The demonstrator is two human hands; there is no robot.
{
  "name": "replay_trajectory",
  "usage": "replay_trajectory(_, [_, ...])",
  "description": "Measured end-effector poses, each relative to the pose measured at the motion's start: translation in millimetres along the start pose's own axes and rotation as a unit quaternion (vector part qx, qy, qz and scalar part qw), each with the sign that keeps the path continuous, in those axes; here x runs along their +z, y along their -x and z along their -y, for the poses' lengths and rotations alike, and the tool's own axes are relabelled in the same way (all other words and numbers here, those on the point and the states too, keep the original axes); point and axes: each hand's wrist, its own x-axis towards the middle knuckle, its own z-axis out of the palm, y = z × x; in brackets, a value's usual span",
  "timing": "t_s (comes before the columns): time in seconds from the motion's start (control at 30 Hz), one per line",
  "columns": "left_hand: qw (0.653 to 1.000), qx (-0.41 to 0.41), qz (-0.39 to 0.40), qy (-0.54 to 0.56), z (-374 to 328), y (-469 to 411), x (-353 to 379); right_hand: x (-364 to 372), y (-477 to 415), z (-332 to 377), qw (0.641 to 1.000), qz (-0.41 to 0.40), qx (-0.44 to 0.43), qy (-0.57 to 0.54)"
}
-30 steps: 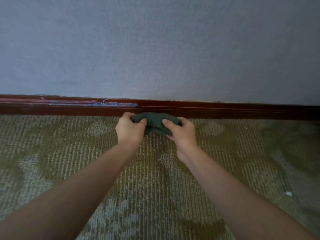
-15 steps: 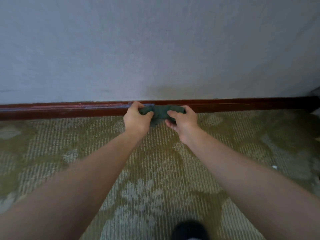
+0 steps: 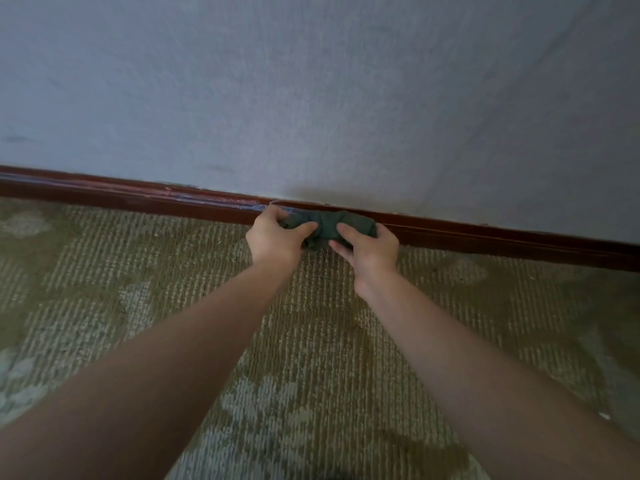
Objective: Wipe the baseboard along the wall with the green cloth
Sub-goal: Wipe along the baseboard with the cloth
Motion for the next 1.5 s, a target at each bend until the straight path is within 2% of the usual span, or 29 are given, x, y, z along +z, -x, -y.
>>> replay_trajectory(0.27, [0.997,0.075,-0.027,0.016,17.4,-19.3,12.4,11.6,-14.6,-23.4,0.996,-0.025,-0.045,-0.079])
replay_trajectory(0.43, [0.997,0.053,-0.021,0.048,19.9,-27.3,14.6,25.4,-10.6,-29.6,0.992,-0.065,-0.078,-0.078])
replay_trajectory(0.63, [0.996,0.055,-0.063,0.022,31.0,-47.9,-17.6,53.1,-7.8,-38.7,0.995,-0.046,-0.083,0.009])
replay_trajectory(0.77, [0.996,0.022,-0.067,0.060,28.2,-45.6,-9.5,46.0,-10.3,-34.4,0.995,-0.044,-0.093,0.012])
replay_trajectory(0.93, [0.995,-0.003,-0.033,0.096,21.9,-35.6,10.3,28.5,-12.2,-23.0,0.992,-0.077,-0.101,0.014])
replay_trajectory(1.07, [0.996,0.020,-0.023,0.087,24.2,-36.8,6.1,35.3,-12.9,-30.0,0.990,-0.106,-0.096,-0.003])
replay_trajectory(1.23, [0.996,0.047,-0.063,0.051,29.0,-38.5,-1.3,45.0,-14.2,-36.8,0.989,-0.113,-0.095,-0.004])
replay_trajectory(1.37, [0.994,0.027,-0.083,0.059,25.8,-33.9,7.5,35.8,-13.5,-28.9,0.993,-0.088,-0.083,-0.001])
replay_trajectory(1.5, [0.997,0.010,-0.054,0.058,17.9,-26.5,23.1,22.4,-14.9,-20.5,0.990,-0.113,-0.085,-0.003])
